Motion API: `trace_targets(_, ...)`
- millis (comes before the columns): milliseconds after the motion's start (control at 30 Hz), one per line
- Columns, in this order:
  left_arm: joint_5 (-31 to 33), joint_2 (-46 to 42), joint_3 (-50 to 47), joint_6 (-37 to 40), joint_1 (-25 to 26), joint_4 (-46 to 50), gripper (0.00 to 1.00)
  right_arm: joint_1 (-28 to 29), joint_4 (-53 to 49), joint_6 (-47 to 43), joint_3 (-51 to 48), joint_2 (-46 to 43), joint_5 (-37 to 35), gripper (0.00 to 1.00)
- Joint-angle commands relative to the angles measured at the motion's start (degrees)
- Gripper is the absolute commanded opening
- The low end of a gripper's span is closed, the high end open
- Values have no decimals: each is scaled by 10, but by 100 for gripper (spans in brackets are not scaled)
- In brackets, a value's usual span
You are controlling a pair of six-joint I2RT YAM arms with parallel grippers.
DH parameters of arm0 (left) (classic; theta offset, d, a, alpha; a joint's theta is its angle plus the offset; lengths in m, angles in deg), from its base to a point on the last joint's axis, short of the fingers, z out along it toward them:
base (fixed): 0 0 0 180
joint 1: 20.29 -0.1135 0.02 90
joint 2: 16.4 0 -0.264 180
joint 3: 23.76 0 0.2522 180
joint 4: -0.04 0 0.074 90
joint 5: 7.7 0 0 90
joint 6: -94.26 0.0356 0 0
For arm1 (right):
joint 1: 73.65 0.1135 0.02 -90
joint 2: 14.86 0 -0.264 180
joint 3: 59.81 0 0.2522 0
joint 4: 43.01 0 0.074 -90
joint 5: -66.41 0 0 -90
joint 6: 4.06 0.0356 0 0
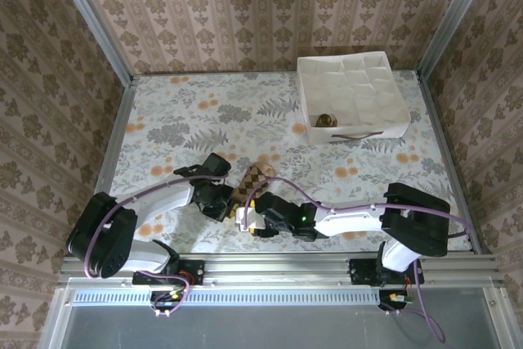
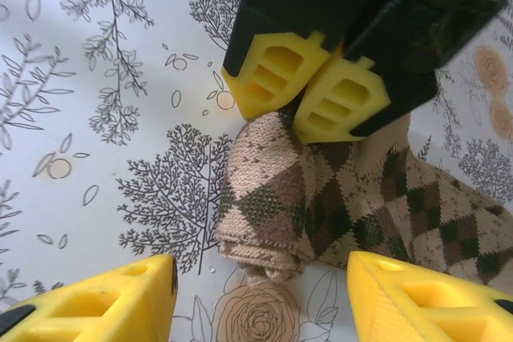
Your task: Roll the socks
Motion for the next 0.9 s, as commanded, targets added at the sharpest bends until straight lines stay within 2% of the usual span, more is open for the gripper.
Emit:
trace_targets(0,18,23,-18,-2,-2,83,0,14,13,-46,33,27,-48,56)
trace_targets(200,14,23,-24,2,-7,70,0,17,9,-53,63,72,-55,51)
trace_targets(300,12,23,-25,3,-9,66,0,15,2,-53,77,97,-60,46)
trace_targets(467,9,17,-25,6,-9,67,0,1,-24,-18,97,135,-85,20)
trace_targets(567,15,-4,-28,10,-12,64,0,-8,-37,4,91,132,-72,3)
trace_targets(600,16,-11,-29,12,-14,61,0,-9,-40,8,88,127,-62,0)
trace_targets(633,17,-25,-32,16,-17,54,6,-12,-47,15,84,121,-47,0)
trace_targets(667,17,-38,-34,20,-21,48,18,-16,-59,25,83,118,-26,0)
trace_targets(733,20,-70,-42,23,-30,41,38,-30,-84,53,83,112,31,0)
trace_targets(767,24,-88,-46,25,-36,36,45,-40,-95,69,81,110,60,0)
trace_targets(867,34,-145,-59,32,-50,22,56,-65,-125,108,83,117,137,0)
